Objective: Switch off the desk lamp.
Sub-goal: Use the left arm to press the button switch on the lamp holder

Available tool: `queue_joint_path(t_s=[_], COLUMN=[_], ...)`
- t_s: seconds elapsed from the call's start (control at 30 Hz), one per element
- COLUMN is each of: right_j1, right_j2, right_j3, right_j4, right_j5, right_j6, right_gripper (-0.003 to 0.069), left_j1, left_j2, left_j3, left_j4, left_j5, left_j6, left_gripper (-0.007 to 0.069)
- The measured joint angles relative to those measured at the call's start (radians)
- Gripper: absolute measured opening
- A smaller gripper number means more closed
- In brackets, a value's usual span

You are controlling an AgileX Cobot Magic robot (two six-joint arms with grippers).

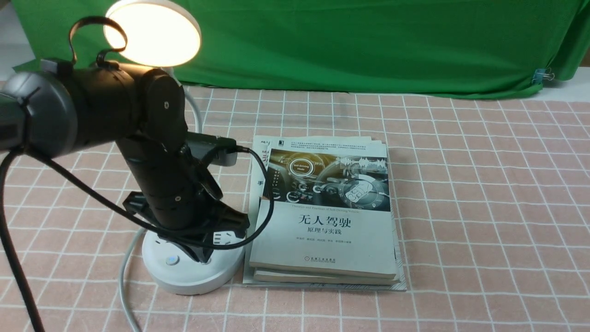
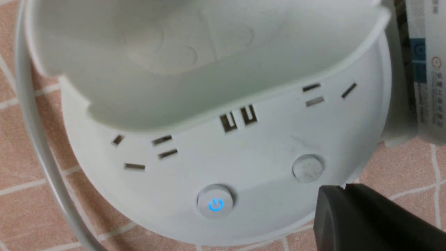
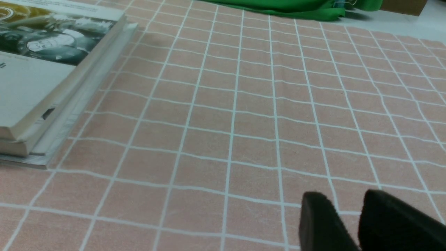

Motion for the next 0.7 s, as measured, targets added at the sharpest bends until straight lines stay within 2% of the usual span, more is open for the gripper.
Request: queue_joint_path(t_s=[0.13,0.43,0.7], right_j1=[0.000,0.000,0.000], right_j2=[0.000,0.000,0.000], right_j3=[0.000,0.000,0.000], right_j4=[0.000,0.000,0.000], right_j5=[0.000,0.000,0.000], right_j6=[0.000,0.000,0.000], right_gripper=[0.0242,0.0242,0.0242], left_j1=[0.000,0.000,0.000], left_j2=[0.014,0.038,-0.086], left_j3=[0.038,0.034,0.046], left_j4=[0.000,0.000,0.000], left_j5=[-0.068,-0.054,-0.047], left_j6=[-0.001,-0.001,-0.001], left_gripper=[0.0005,0.0005,0.0005])
